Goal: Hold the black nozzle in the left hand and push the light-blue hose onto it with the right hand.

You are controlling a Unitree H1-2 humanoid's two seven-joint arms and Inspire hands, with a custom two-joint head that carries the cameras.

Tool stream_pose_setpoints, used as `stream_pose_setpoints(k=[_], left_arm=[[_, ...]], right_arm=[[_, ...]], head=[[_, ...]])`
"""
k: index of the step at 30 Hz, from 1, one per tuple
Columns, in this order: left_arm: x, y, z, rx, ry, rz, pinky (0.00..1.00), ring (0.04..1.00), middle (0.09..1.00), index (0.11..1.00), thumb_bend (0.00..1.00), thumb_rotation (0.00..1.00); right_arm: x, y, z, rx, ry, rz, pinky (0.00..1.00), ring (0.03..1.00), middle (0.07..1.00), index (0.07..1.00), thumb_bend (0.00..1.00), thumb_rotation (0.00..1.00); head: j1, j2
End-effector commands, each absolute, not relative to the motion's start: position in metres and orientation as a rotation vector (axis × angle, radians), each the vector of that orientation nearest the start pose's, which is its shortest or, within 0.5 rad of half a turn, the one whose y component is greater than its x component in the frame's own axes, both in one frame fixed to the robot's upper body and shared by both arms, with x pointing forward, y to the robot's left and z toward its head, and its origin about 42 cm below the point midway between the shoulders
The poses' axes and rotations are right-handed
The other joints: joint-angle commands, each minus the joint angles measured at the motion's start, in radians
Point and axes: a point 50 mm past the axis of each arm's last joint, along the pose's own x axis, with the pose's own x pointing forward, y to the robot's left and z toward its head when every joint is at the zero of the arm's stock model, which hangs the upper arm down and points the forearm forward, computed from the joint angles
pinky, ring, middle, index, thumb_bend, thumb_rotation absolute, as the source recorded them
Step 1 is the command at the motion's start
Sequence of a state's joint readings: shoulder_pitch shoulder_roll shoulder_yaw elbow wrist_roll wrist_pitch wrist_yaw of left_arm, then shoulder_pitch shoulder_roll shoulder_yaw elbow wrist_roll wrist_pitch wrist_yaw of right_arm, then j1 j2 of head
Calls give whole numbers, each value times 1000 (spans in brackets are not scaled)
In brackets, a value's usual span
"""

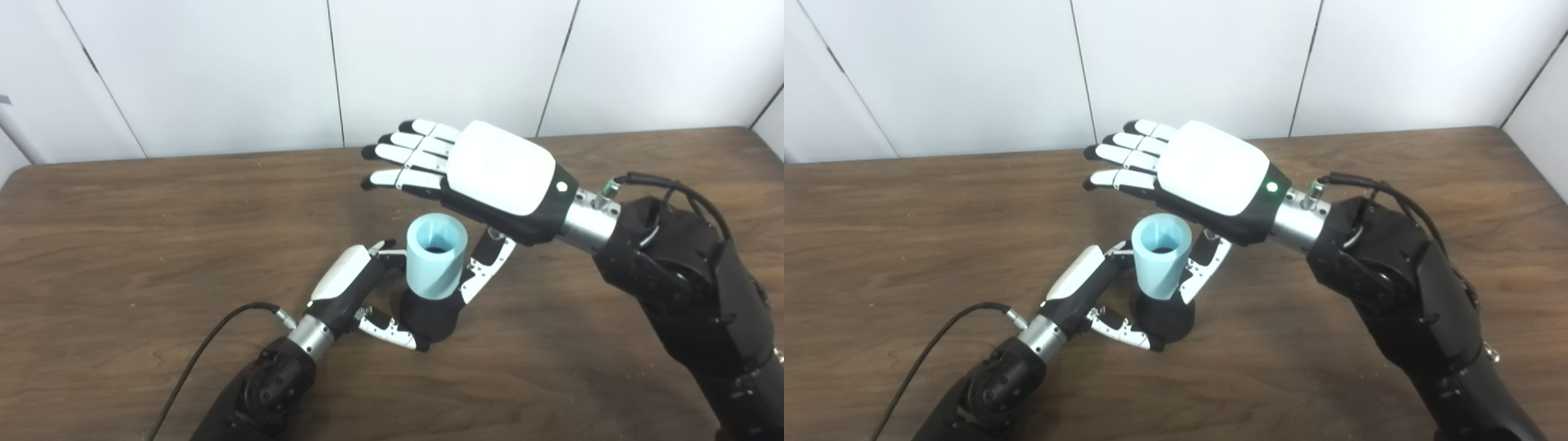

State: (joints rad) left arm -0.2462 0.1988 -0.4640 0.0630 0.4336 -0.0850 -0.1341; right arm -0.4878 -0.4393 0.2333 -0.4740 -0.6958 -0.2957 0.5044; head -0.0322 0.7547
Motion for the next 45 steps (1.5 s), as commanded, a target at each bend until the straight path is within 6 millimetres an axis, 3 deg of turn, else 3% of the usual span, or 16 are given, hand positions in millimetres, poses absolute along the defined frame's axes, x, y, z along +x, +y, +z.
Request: stream_pose_setpoints(k=[1,9,20,29,45], left_arm=[[315,135,105,767,-144,-699,966,748,498,482,524,0],[315,135,105,767,-147,-698,964,750,498,482,524,0],[315,135,105,764,-148,-698,964,756,498,482,524,0],[315,135,105,762,-149,-700,963,755,498,482,524,0],[315,134,105,761,-149,-700,962,755,498,482,524,0]], right_arm=[[320,-190,345,-1347,-1066,524,977,978,992,898,1000,497],[320,-194,330,-1306,-1101,554,984,997,1000,947,1000,490],[321,-198,325,-1332,-1061,631,997,1000,1000,978,1000,477],[317,-206,322,-1353,-1037,662,870,995,1000,988,1000,434],[313,-215,315,-1377,-1029,673,886,1000,1000,1000,978,468]], head=[[-1,1],[-1,2],[-2,2],[-3,4],[-6,6]])
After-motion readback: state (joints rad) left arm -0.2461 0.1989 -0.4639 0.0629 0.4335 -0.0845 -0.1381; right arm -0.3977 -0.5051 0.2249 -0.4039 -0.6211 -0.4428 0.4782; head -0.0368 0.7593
